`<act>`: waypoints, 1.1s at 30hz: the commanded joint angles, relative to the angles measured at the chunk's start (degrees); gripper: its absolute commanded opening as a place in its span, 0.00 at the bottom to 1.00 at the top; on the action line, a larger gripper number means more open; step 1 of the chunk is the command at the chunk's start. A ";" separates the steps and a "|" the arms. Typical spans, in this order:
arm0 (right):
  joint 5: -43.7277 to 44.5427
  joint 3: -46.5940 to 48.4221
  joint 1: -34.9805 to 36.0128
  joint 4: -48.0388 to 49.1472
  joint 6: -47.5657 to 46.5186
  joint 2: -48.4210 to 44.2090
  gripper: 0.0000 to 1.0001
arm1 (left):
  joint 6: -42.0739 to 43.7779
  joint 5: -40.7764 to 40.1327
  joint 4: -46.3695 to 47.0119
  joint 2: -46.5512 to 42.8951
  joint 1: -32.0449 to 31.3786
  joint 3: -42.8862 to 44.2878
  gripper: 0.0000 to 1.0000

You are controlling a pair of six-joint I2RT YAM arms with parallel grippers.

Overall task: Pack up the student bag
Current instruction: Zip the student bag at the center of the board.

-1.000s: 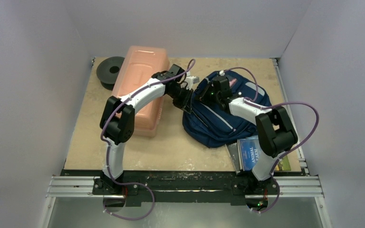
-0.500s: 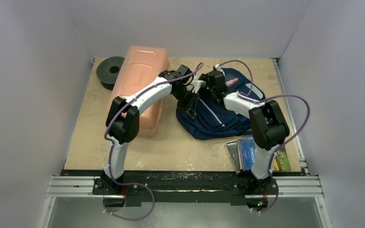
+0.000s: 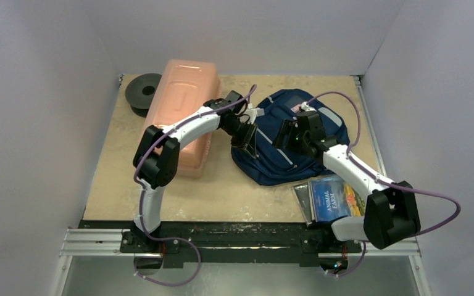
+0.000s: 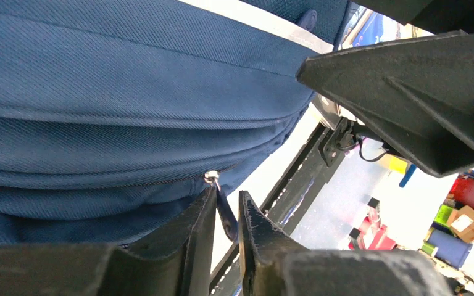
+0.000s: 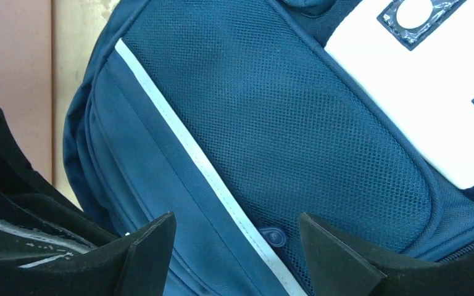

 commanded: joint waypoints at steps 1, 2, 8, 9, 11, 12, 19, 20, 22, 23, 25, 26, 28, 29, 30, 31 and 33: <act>-0.09 -2.47 2.87 -1.33 -1.32 -4.06 0.76 | -3.12 3.22 5.91 -5.57 0.09 -3.53 0.22; -0.08 -3.37 4.98 0.64 0.05 -5.42 0.76 | -3.14 2.94 6.17 -5.99 0.11 -4.07 0.25; 7.32 -5.66 14.95 4.52 9.68 -9.06 0.74 | -3.71 2.23 6.47 -6.52 0.09 -5.29 0.33; 8.46 -6.32 15.98 5.11 11.12 -9.23 0.74 | -4.01 1.55 6.39 -7.10 0.11 -5.56 0.33; 9.58 -7.60 17.56 7.18 13.15 -9.38 0.72 | -3.65 -1.37 5.79 -9.69 0.13 -6.36 0.35; 9.85 -8.15 18.22 8.35 13.68 -9.46 0.70 | -3.45 -2.75 5.52 -11.41 0.21 -6.97 0.35; 8.66 -11.22 19.49 13.67 18.35 -8.72 0.41 | 0.56 -10.60 0.44 -24.65 1.57 -11.68 0.37; 8.56 -11.29 19.46 13.80 19.13 -8.23 0.39 | 0.62 -11.30 0.38 -26.13 1.60 -12.46 0.37; 7.40 -11.15 19.54 14.78 20.04 -6.77 0.36 | 0.88 -11.65 0.07 -28.64 1.71 -13.74 0.38; 7.24 -11.09 19.63 15.17 20.47 -6.08 0.36 | 0.87 -11.60 0.08 -29.54 1.74 -14.45 0.38; 6.79 -10.91 19.83 16.07 21.08 -4.86 0.38 | 0.54 -11.10 0.73 -30.98 1.74 -15.78 0.38; 6.52 -10.64 19.94 16.39 21.10 -4.17 0.39 | 0.36 -11.14 0.79 -31.35 1.70 -16.15 0.38; 6.53 -10.07 20.39 16.77 21.29 -2.78 0.41 | -0.64 -11.05 1.92 -32.01 1.69 -17.13 0.38; 6.52 -9.77 20.48 16.82 21.31 -1.93 0.43 | -1.35 -11.19 2.49 -32.29 1.69 -17.58 0.38; 6.44 -9.36 20.67 16.81 21.32 -1.02 0.43 | -1.92 -11.29 2.81 -32.48 1.69 -17.79 0.38; 6.42 -9.12 20.77 16.69 21.32 -0.04 0.43 | -2.42 -11.53 3.09 -32.65 1.69 -17.92 0.38; 7.03 -8.69 21.28 16.19 21.48 1.24 0.41 | -4.06 -13.10 3.41 -32.65 1.70 -17.82 0.38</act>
